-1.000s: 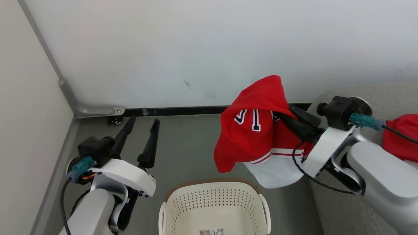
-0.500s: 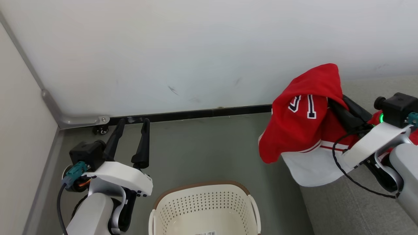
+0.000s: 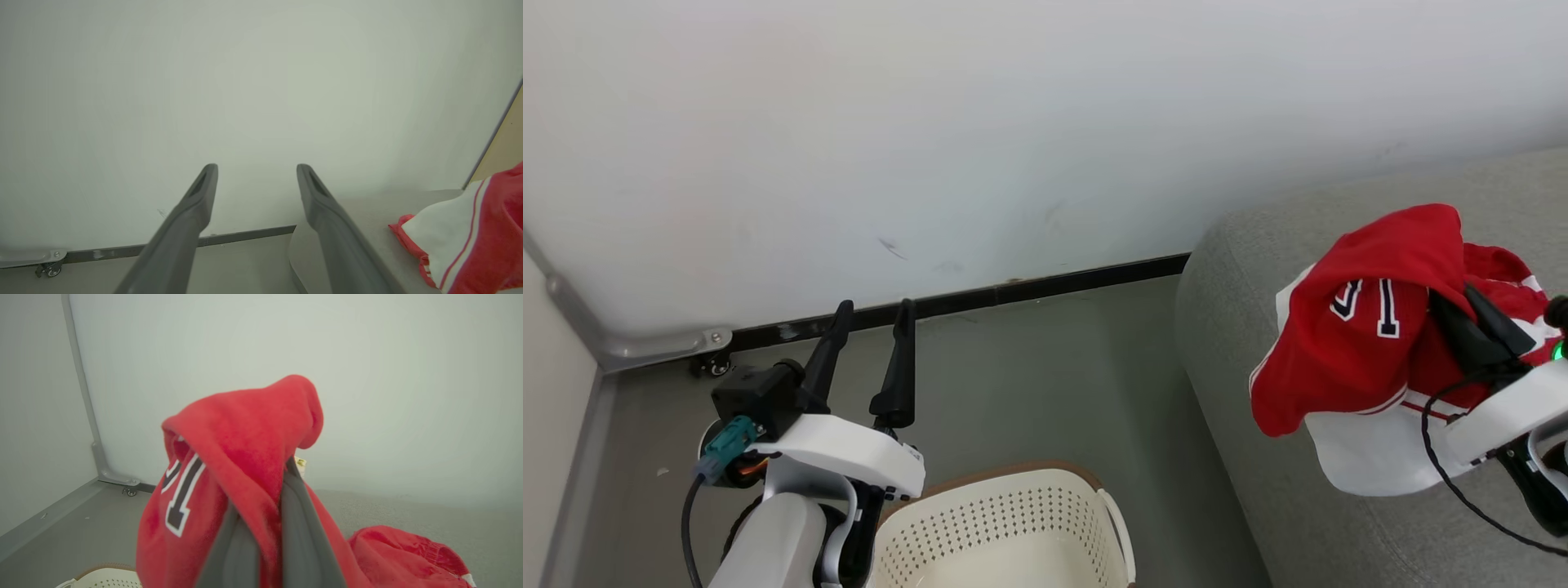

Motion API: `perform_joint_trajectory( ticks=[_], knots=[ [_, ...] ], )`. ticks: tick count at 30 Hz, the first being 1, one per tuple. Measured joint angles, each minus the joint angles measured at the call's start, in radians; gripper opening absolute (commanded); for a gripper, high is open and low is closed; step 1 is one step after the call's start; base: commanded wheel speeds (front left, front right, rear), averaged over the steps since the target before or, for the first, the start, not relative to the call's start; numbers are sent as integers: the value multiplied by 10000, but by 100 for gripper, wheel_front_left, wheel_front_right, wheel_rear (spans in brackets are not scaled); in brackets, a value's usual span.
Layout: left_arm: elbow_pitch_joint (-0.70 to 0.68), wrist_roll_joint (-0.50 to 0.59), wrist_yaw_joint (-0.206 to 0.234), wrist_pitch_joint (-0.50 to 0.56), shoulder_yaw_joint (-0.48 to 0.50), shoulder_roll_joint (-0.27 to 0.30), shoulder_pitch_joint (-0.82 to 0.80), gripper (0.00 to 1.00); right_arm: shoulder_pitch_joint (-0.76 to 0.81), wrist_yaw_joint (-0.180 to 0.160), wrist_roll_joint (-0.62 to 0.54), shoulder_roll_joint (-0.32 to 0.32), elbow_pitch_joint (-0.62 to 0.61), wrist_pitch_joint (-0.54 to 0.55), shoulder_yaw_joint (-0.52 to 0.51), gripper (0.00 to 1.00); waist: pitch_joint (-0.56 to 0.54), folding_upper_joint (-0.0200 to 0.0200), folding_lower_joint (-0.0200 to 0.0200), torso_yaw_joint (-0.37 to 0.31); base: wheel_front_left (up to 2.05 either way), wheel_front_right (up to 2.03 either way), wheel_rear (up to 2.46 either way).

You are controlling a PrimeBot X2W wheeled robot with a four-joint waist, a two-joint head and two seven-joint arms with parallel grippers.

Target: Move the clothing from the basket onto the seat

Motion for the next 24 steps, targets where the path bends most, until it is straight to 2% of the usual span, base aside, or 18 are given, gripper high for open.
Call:
perform_joint_trajectory(
  ticks=[13, 20, 24],
  knots=[
    [-255, 288, -12, 0, 401, -134, 415, 100, 1162, 0, -263, 357, -719, -6, -819, 0, 3, 0, 0, -919, 0, 0, 0],
    [-520, 545, 56, 0, 694, -104, 534, 100, 1078, 0, -403, 374, -1051, 232, -842, 0, 141, 0, 0, -1331, 0, 0, 0],
    [-779, 706, 150, -2, 949, 50, 647, 100, 317, 0, -610, 305, -1306, 554, -805, 0, 297, 0, 0, -1480, 0, 0, 0]
  ],
)
